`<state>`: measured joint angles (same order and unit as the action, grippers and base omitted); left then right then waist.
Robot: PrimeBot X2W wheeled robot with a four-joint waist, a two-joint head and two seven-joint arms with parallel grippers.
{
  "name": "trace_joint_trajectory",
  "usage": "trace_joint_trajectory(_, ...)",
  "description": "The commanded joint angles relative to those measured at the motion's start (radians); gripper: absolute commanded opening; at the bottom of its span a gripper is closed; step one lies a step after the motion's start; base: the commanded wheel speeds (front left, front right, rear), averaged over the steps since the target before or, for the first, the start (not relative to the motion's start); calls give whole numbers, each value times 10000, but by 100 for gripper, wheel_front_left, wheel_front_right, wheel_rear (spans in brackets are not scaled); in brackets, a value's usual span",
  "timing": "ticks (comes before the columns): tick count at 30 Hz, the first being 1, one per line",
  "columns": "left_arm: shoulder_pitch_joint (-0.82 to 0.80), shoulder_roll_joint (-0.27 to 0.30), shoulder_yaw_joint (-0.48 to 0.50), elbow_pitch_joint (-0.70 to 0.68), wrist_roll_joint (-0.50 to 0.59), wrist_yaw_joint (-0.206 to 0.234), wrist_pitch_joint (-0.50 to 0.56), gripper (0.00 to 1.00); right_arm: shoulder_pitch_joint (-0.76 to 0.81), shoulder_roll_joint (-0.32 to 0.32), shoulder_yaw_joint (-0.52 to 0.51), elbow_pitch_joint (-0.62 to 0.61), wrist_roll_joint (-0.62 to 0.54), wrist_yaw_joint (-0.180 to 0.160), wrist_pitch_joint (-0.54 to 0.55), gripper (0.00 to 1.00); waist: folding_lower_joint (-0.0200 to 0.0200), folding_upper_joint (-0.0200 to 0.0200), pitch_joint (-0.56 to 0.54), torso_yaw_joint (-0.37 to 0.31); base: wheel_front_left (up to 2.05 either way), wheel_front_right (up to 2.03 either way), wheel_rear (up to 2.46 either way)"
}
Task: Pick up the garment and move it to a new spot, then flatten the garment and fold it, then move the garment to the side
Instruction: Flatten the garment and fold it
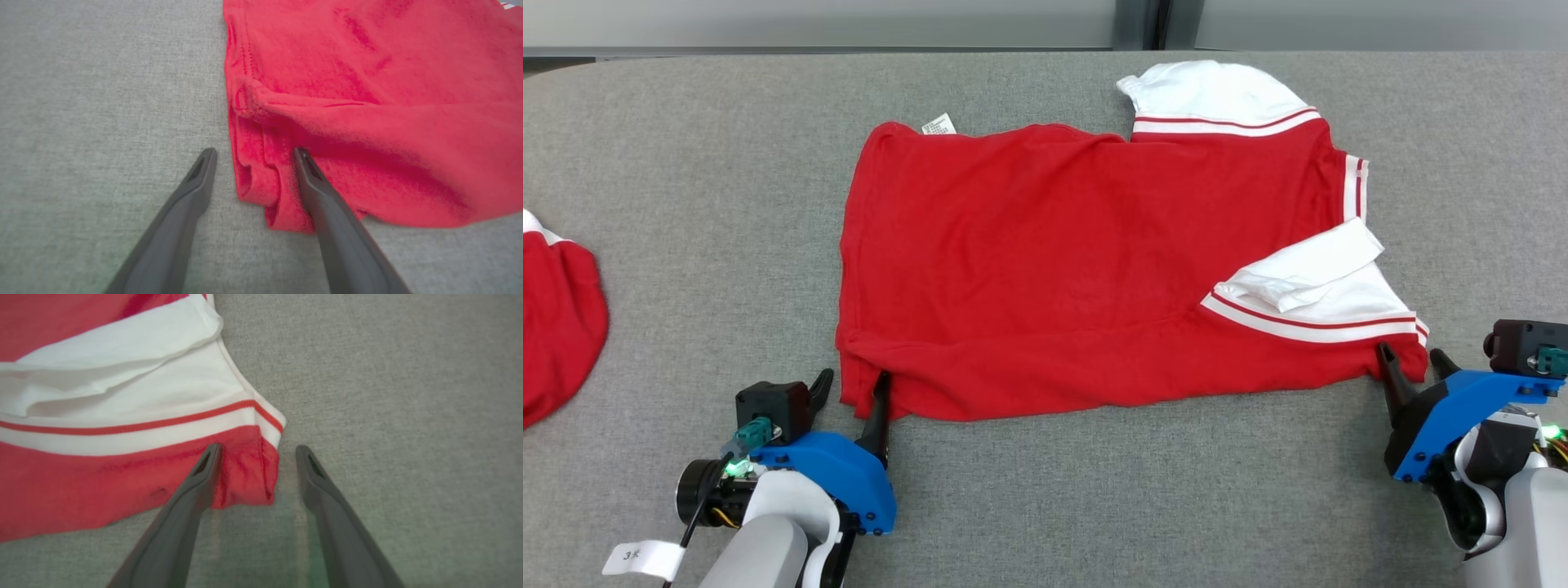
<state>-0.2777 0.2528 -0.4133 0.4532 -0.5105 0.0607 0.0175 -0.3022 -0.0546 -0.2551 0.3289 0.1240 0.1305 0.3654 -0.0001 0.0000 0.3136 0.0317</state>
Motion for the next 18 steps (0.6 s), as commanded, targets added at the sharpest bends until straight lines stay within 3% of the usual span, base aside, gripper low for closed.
trace_joint_trajectory(1, 84, -54, -181, 387, -33, -42, 297, 95, 77, 63, 125, 218, 65, 4, 142, 29, 1, 0, -6, 9, 0, 0, 0)
trace_joint_trajectory(2, 44, -76, -203, 471, -46, -65, 321, 45, 71, 82, 183, 282, 102, 4, 137, 0, 1, 0, -22, 13, 0, 0, 0)
trace_joint_trajectory(3, 39, -103, -223, 567, -95, -123, 368, 0, 72, 86, 229, 319, 119, 4, 120, 0, 1, 0, -51, 13, 0, 0, 0)
trace_joint_trajectory(10, 441, 7, -11, 566, -467, -207, 296, 0, 585, 32, 176, -375, 337, 3, -12, 0, 1, 0, -447, -35, 0, 0, 0)
trace_joint_trajectory(18, 1441, 518, 268, -979, -943, -30, 800, 0, 1984, 18, 84, -2072, 858, 1, 516, 0, 1, 0, -948, -161, 0, 0, 0)
